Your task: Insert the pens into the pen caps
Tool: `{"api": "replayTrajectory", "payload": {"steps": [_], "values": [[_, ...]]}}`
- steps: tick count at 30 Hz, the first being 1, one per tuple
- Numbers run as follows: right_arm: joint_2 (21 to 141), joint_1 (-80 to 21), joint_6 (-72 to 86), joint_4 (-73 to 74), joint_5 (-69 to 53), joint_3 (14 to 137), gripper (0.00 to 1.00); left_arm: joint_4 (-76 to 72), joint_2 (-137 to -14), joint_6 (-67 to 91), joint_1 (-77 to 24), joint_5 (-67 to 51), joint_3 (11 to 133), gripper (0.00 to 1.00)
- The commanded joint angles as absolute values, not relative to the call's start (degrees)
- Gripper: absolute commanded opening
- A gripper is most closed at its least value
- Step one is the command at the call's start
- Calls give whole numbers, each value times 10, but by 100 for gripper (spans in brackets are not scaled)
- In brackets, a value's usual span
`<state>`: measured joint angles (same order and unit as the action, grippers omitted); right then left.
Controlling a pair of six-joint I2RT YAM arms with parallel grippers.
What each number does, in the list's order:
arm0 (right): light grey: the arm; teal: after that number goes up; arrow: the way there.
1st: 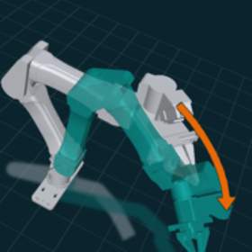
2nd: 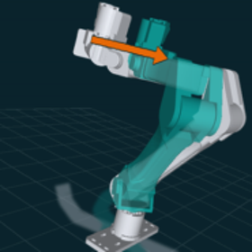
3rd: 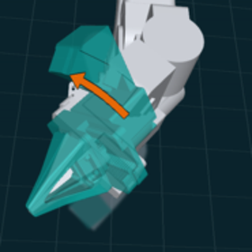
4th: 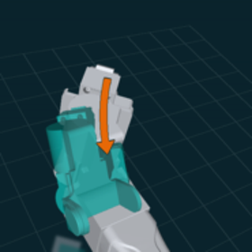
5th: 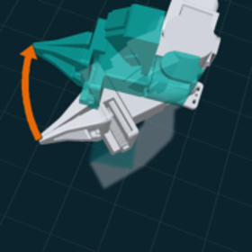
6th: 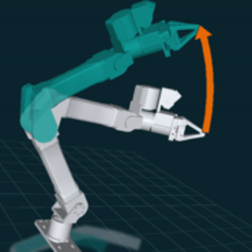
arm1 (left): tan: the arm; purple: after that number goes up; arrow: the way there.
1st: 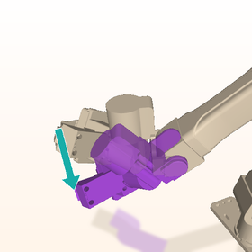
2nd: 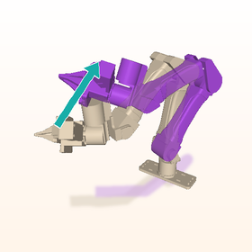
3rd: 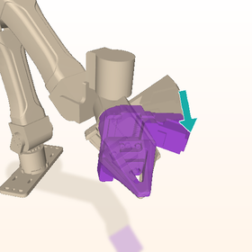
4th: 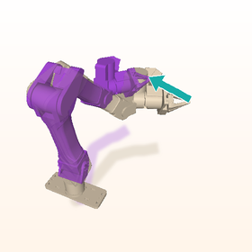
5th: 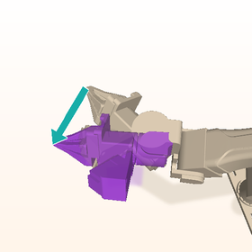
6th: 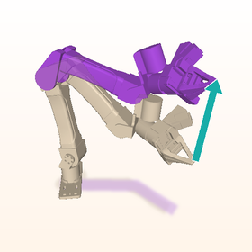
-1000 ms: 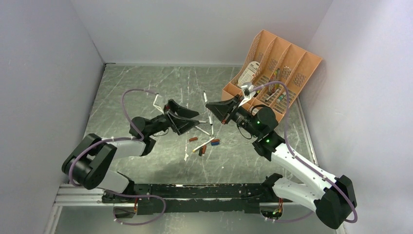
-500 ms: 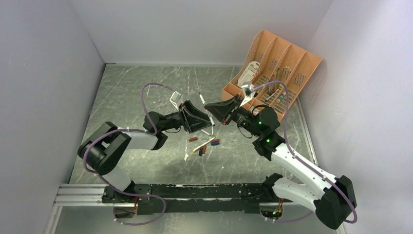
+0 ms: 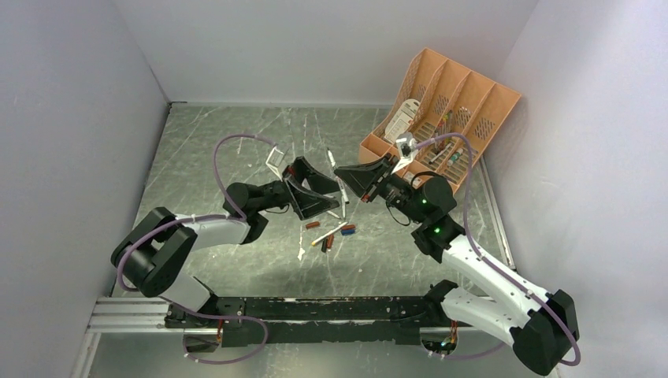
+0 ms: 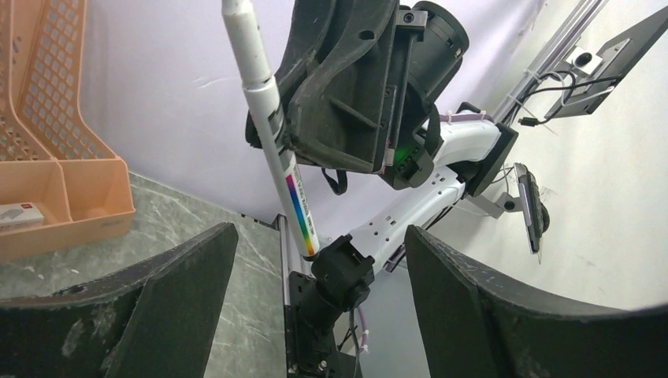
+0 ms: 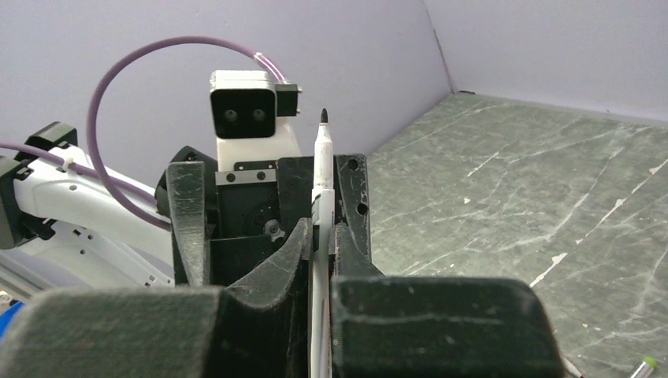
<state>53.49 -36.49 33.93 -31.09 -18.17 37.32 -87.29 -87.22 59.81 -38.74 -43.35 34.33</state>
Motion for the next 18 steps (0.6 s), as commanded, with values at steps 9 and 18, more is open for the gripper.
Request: {"api": "replayTrajectory", "payload": {"steps": [9,18], "values": [[556,-366,365,-346,-195,363,0,-1035,-910,600,-406,-434,374,70],[550,-367,345,-310,-174,367,0,-988,-899,559,-406,-406,371,7]]}}
